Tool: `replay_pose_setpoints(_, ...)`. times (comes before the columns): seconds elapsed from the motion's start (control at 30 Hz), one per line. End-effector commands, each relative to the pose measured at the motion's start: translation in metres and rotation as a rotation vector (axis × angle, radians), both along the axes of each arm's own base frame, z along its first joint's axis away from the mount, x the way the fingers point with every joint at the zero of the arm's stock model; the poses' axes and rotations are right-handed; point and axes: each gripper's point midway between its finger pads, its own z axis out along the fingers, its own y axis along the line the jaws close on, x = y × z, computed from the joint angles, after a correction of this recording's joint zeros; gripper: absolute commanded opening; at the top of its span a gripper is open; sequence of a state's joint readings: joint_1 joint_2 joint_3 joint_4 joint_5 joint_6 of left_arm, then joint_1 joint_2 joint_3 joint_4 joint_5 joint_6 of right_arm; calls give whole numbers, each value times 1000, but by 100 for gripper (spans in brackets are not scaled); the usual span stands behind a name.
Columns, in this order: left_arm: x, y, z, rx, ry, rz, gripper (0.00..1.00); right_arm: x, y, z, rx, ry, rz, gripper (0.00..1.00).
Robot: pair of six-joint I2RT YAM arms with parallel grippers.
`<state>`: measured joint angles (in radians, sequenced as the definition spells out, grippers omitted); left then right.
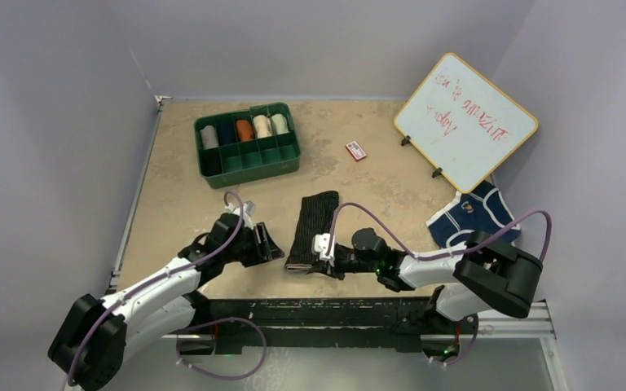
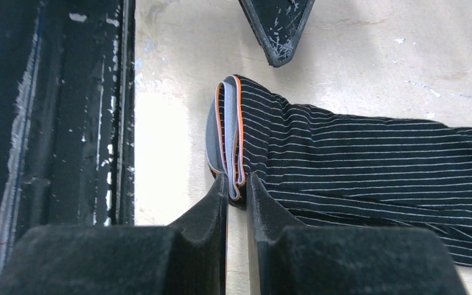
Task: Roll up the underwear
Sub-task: Roll the underwear to the center of the board.
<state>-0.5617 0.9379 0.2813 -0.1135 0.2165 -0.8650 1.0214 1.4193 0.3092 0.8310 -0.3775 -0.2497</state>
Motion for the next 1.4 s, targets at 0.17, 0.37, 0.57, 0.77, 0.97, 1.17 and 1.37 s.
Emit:
replay_pose_setpoints(0.17,1,-1,8,-31,-26,0,51,-16,8,10,83,381,-30,0)
replay_pose_setpoints(0.37,1,-1,14,-50,-49,4,51,-12,9,0,71,671,-107,0)
replay_pose_setpoints(0.57,-1,0,17,-65,-69,7,51,-11,8,1,106,839,-126,0)
replay_pose_setpoints(0.77,-2,-2,19,-79,-84,-10,51,-9,7,4,151,978,-156,0)
replay_pose_setpoints(0.97,-3,-8,23,-104,-101,-52,51,2,3,3,198,1100,-220,0)
replay_pose_setpoints(1.17,-4,-14,35,-137,-174,-113,51,9,-4,2,244,1227,-260,0)
replay_pose_setpoints(1.37,-5,-19,43,-161,-242,-171,51,17,-11,-7,244,1363,-339,0)
